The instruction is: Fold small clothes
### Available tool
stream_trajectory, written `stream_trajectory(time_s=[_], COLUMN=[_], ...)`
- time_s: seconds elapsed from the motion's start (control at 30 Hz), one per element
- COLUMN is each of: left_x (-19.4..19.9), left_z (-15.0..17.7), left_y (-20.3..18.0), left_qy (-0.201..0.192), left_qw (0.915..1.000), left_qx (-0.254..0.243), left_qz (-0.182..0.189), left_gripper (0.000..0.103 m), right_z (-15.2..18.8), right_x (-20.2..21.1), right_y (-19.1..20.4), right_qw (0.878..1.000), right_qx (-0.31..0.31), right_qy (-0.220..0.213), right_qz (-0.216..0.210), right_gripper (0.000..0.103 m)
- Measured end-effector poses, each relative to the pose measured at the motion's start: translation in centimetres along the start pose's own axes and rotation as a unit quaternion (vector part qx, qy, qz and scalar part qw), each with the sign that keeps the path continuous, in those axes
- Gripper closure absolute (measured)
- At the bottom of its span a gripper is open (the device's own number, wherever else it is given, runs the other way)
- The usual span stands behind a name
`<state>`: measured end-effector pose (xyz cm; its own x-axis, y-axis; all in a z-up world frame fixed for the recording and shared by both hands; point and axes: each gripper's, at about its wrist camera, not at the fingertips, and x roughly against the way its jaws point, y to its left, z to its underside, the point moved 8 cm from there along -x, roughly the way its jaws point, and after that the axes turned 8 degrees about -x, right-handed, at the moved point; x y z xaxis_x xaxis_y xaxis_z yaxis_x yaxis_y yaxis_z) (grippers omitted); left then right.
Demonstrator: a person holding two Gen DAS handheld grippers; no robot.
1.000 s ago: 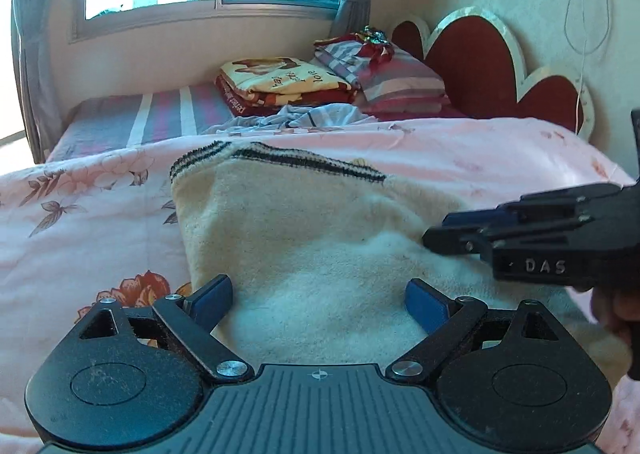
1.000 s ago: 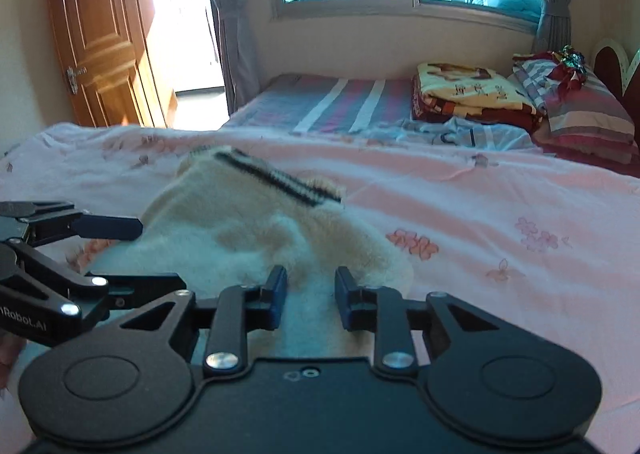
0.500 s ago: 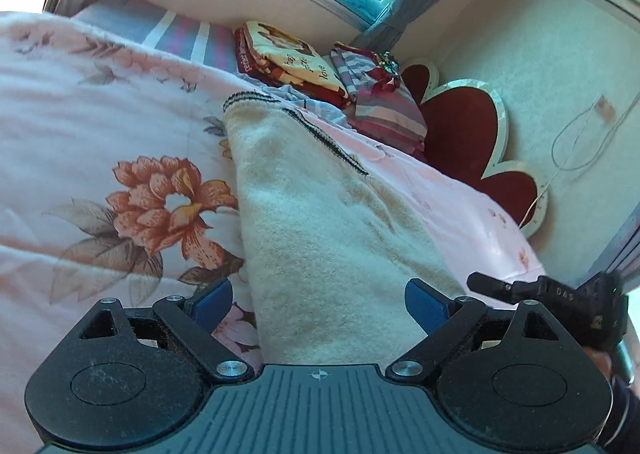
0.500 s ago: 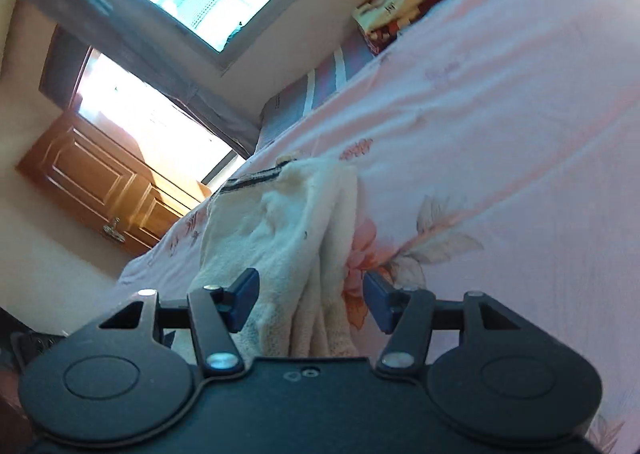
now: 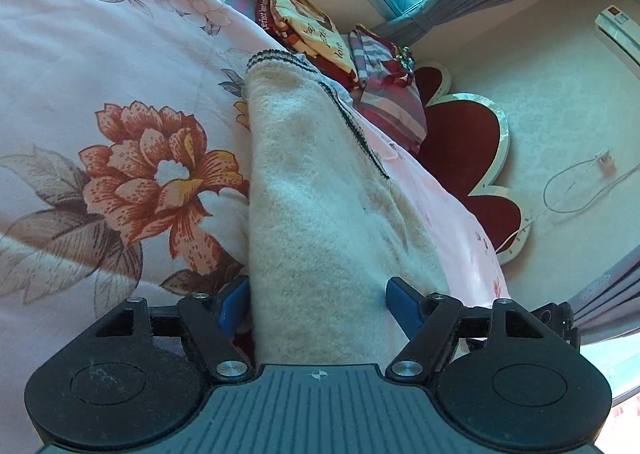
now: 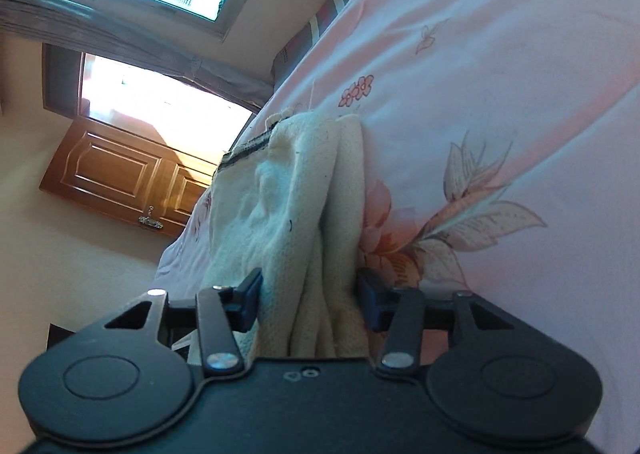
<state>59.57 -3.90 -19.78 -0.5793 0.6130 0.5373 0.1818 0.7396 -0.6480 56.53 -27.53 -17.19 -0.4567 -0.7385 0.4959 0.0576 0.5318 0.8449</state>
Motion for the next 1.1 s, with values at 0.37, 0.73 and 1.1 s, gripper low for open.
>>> stream_trajectory(time_s=[0.37, 0.73, 1.1], left_x=[-2.2, 1.4, 7.6], left_z=[-1.8, -1.9, 0.1], left_y=[-0.7, -5.5, -9.2], left_qy=[-0.005, -0.015, -0.030], left_qw=[0.9984, 0.9935, 0.9870], left_qx=[-0.051, -0.113, -0.158], left_qz=[-0.025, -0.010, 0.000], left_gripper=[0.057, 0.061, 0.061], right_z=[0.9, 2.6, 6.6], right_x=[-1.0, 2.8, 6.8], right_y=[2.2, 5.7, 9.1], right_qw=[0.994, 0.989, 0.985], right_qx=[0.108, 0.144, 0.158], right_qy=[-0.001, -0.034, -0.064], right_qz=[0.023, 0.007, 0.000], right_gripper=[0.069, 0.072, 0.072])
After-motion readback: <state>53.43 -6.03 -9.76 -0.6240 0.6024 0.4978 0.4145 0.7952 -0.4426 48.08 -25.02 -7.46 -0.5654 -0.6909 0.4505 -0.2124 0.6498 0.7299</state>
